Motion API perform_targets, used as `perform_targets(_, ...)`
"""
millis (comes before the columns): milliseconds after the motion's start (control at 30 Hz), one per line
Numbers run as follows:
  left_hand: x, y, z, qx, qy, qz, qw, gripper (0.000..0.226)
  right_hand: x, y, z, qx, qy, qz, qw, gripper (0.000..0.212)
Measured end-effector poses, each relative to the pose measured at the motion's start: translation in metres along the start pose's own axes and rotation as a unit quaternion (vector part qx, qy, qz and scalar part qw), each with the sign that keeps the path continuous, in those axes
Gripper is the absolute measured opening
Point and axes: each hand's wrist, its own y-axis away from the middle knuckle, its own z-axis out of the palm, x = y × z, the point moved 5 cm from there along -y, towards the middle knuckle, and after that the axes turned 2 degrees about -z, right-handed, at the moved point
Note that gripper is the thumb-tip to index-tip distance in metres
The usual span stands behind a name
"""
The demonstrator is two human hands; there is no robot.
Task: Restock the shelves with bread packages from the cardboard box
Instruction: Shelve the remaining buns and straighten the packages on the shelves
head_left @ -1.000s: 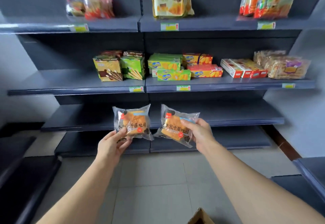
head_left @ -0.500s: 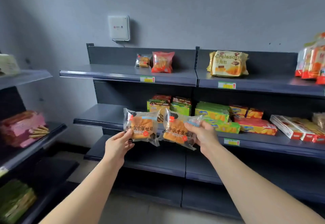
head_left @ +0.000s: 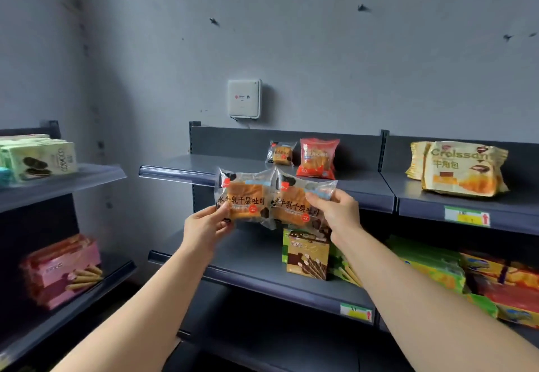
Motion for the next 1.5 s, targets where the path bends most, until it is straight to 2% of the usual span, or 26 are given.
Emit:
perform_targets(200,0.017,-0.083,0.011,-0.012,-0.008,0.020,1.000,0.014,-0.001,-0.074,0.050,0.000,0.030,-0.021,0.999,0.033)
perform_targets(333,0.024,-0.142,0.016,-0.032,-0.007,0.020,0.999,0.010,0.005,-0.117,0.083,0.008,0.055,-0.027,0.998,0.026)
perform_targets(567,0.032,-0.242,0.018,-0.089,-0.049,0.009,0.995,0.011,0.006,-0.183,0.134,0.059,0.086,-0.046,0.993,0.046)
perform_targets(767,0.030,-0.310,0.029,-0.125,-0.091,-0.015,0.988,0.012,0.021,-0.234,0.163,0.092,0.105,-0.023,0.990,0.037)
perform_targets(900,0.021,-0.347,0.042,-0.145,-0.120,-0.035,0.982,0.011,0.034,-0.272,0.174,0.108,0.123,-0.008,0.987,0.042)
perform_targets(1033,0.011,-0.384,0.054,-0.151,-0.153,-0.048,0.975,0.010,0.046,-0.307,0.183,0.099,0.128,0.010,0.987,0.033)
perform_targets(1367,-0.019,-0.442,0.094,-0.166,-0.188,-0.103,0.962,0.009,0.073,-0.364,0.192,0.111,0.118,0.050,0.986,0.026)
perform_targets(1500,-0.025,-0.464,0.103,-0.172,-0.265,-0.085,0.945,0.014,0.080,-0.381,0.192,0.123,0.107,0.074,0.984,0.026)
